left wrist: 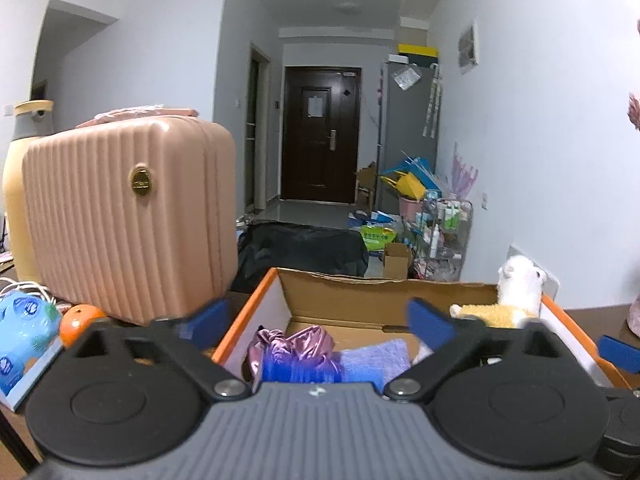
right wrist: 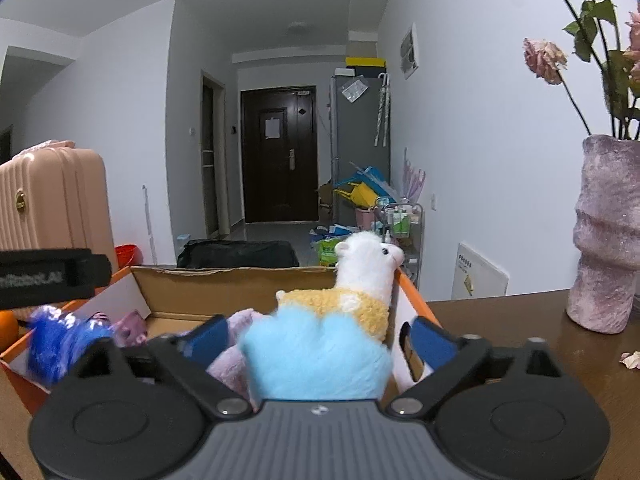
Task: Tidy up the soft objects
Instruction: 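Lower both grippers into the box and open them to release pack and plush, then withdraw both tools from the box toward the remaining table items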
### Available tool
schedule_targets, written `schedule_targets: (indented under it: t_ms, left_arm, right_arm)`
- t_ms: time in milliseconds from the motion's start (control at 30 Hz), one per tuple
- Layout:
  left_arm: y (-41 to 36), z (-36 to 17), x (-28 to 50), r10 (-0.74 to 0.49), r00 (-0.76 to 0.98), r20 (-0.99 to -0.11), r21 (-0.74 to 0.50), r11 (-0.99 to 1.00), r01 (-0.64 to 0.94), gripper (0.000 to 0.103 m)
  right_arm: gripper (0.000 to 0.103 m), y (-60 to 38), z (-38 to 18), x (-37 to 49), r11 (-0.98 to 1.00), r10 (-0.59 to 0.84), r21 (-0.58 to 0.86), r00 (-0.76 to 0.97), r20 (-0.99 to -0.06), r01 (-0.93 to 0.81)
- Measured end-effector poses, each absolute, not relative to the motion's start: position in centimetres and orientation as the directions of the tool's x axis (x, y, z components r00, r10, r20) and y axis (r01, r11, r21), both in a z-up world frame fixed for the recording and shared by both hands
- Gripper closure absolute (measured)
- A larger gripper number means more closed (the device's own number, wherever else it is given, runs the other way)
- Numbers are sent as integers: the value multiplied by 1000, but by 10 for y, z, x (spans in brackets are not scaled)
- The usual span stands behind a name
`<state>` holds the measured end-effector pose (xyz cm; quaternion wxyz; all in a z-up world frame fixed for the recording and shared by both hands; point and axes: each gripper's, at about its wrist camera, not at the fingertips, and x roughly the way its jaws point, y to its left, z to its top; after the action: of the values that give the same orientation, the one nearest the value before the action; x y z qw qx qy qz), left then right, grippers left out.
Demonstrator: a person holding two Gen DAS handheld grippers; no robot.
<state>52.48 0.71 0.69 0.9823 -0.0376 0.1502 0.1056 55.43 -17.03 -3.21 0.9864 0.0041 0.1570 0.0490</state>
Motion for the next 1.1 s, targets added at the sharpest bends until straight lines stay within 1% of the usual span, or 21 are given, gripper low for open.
schedule_targets:
  t_ms: [200,600,800,1100]
  left_arm:
    - [13,4,528,208,921,-330,-58,969,-240,0]
    - [12,7,509,214,932,-293,-74,967,-246,0]
    - [12,7,490,209,933,-293,-74,968,-240,0]
    - [11,4,459,201,930,-308,-64,971,-231,0]
  right_arm:
    - [0,-173,-33,554,996,87,32,946,-311,-82]
    - [0,-174,-31,539,997,71,12,956,-283,-70]
    - [0,-179,-30,520,997,70,-10,960,-270,-75]
    - [0,-191,-29,487,996,70,-28,958,-277,-81]
